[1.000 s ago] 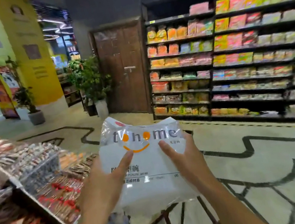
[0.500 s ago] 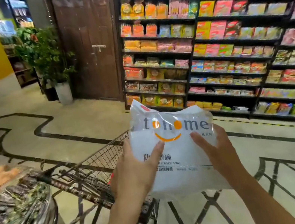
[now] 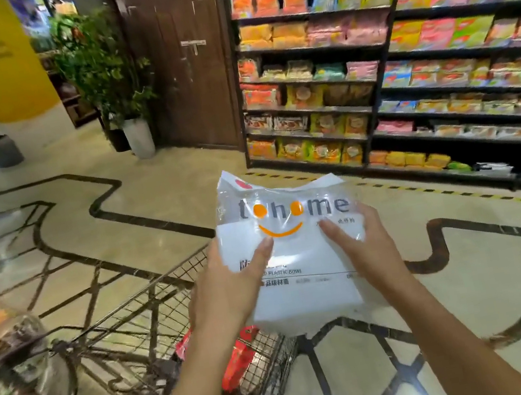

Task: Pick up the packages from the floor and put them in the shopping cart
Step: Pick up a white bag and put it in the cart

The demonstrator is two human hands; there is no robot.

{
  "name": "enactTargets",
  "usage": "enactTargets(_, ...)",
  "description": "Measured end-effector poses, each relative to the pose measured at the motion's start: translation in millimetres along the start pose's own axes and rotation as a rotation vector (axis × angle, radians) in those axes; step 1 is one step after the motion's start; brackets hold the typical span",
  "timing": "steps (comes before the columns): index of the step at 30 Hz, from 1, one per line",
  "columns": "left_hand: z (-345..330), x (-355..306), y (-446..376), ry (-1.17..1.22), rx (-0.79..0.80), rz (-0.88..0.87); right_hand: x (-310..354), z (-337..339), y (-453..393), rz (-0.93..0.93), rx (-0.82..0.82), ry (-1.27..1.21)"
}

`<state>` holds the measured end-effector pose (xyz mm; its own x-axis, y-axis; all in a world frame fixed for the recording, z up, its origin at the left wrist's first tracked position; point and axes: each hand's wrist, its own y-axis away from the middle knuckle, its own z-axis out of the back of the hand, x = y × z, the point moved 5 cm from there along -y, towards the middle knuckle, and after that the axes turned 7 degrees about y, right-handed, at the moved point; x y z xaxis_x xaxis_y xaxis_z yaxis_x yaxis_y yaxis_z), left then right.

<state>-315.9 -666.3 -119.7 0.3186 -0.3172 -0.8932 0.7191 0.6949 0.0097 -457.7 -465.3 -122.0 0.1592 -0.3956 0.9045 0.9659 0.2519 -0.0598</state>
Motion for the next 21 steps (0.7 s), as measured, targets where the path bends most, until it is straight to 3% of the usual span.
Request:
enactTargets(10,-43.2,6.8,-96.9,0.061,-0.19,0.107,-6.0,-46.7,-155.7,0.094,0.205,0.003)
enactTargets(21,-70.0,97.9,-201.8,0.237,-0.308,0.272,-44.3,-173.2,-261.7,0.148,0.393,0.107)
